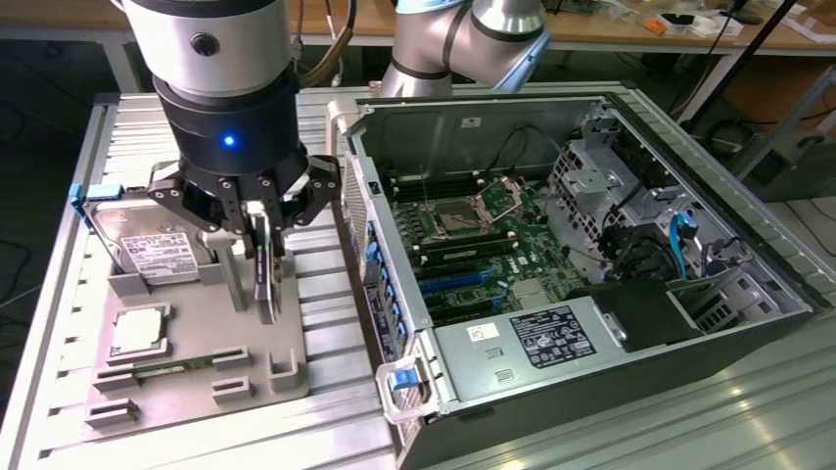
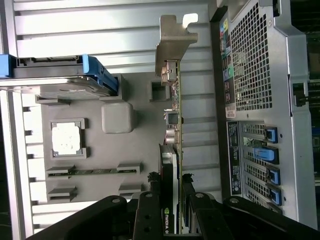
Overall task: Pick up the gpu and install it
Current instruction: 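Pick up the gpu and move the gpu toward the slot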
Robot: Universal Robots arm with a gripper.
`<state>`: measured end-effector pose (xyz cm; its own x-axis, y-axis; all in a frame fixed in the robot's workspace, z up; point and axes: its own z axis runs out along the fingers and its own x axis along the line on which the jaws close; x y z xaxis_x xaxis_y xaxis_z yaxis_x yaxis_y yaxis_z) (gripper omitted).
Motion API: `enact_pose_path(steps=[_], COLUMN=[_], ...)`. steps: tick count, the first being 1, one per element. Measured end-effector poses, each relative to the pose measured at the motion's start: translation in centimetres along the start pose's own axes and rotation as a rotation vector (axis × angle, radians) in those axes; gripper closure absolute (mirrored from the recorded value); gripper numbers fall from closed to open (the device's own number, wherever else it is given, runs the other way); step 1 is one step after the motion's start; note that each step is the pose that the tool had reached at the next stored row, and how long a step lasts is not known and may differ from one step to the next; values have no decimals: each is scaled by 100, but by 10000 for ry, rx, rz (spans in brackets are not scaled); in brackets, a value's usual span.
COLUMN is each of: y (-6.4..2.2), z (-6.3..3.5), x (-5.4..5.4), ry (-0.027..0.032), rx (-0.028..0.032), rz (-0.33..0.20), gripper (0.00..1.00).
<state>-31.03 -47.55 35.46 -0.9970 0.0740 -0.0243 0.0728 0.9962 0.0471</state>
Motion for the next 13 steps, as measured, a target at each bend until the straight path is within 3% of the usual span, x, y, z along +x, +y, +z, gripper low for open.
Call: enact_pose_path(steps=[13], y=[4], z=[-80], x=[-2], ry=[-1], rx=[-1], rz=[0], gripper=[73])
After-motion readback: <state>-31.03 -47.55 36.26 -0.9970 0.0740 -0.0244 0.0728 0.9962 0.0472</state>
